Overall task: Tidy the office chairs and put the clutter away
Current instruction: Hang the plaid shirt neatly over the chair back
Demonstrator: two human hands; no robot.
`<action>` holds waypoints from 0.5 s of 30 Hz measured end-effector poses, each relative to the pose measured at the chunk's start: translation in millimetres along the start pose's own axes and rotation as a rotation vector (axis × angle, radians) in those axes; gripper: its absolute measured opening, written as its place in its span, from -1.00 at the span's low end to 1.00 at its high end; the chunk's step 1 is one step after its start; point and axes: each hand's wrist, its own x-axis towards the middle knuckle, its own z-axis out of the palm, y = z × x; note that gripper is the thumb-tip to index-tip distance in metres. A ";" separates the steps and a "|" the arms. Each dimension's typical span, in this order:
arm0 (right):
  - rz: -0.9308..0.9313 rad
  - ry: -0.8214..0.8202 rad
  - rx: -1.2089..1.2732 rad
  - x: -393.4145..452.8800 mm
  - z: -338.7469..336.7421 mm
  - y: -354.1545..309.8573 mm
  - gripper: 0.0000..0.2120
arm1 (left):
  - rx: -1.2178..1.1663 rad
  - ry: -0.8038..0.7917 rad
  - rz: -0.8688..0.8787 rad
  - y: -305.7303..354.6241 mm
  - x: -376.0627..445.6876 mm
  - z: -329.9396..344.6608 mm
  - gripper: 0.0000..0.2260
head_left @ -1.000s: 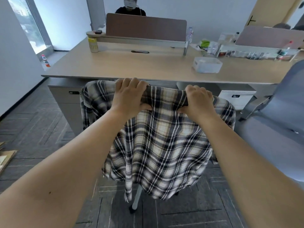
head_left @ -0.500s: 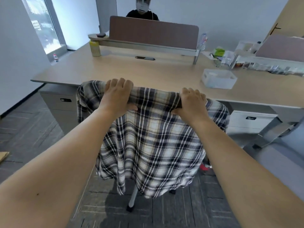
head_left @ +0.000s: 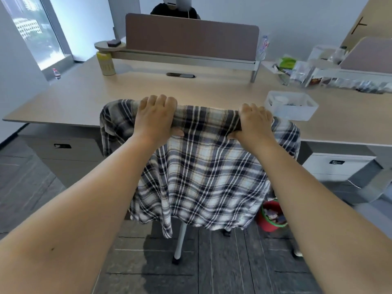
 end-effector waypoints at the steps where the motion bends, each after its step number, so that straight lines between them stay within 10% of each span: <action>1: 0.010 0.009 -0.005 8.3 1.8 1.1 -0.60 | 0.001 0.006 0.009 -0.7 9.1 3.0 -0.44; 15: 0.015 -0.016 -0.037 86.7 16.6 21.6 -0.52 | -0.042 0.026 0.027 1.7 84.7 30.0 -0.45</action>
